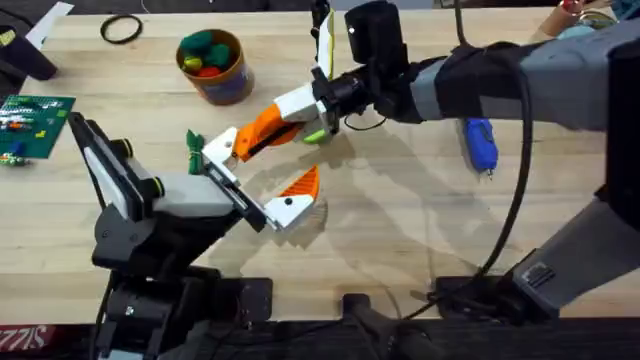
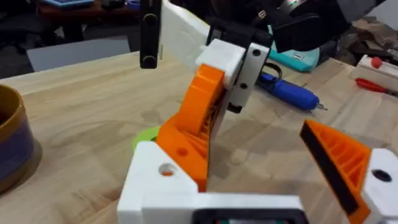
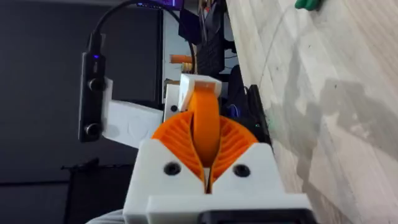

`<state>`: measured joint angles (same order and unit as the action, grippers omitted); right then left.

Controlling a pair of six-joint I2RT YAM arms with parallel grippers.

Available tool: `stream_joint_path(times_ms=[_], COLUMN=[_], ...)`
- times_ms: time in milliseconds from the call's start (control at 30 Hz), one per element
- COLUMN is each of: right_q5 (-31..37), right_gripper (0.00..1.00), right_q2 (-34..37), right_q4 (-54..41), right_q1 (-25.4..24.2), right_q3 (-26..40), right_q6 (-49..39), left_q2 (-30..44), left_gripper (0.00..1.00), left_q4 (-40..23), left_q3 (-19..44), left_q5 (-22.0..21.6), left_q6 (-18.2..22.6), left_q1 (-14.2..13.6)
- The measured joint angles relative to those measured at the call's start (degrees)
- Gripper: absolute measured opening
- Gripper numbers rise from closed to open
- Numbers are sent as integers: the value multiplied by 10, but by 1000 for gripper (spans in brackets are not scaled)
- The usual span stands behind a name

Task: Pick up the gripper from the table and insert it into the empty holder that is missing its gripper. Then pick up a screw, insert it into the mounting hole, and use the screwdriver to tighten it. Finally, clean up the table by picking up the vegetable and placing it into the bucket.

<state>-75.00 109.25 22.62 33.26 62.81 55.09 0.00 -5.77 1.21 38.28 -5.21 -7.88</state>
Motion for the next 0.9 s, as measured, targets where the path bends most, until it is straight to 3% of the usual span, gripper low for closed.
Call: stream_joint_path(times_ms=[200, 833, 867, 900], right_q5=[-6, -1, -1, -2], right_gripper=[14, 8, 20, 99], right_q2=[8, 10, 10, 10], right_q4=[-1, 1, 1, 1], right_q1=[22, 26, 26, 26], right_q3=[0, 0, 0, 0], right_q6=[1, 11, 12, 14], left_q2=[0, 0, 0, 0], left_gripper=[983, 983, 983, 983], left_q4=[-7, -10, -10, -10], left_q3=[2, 3, 4, 3], left_q5=[53, 55, 54, 56], left_q6=[-2, -13, -13, -13], left_q1=[0, 2, 2, 2])
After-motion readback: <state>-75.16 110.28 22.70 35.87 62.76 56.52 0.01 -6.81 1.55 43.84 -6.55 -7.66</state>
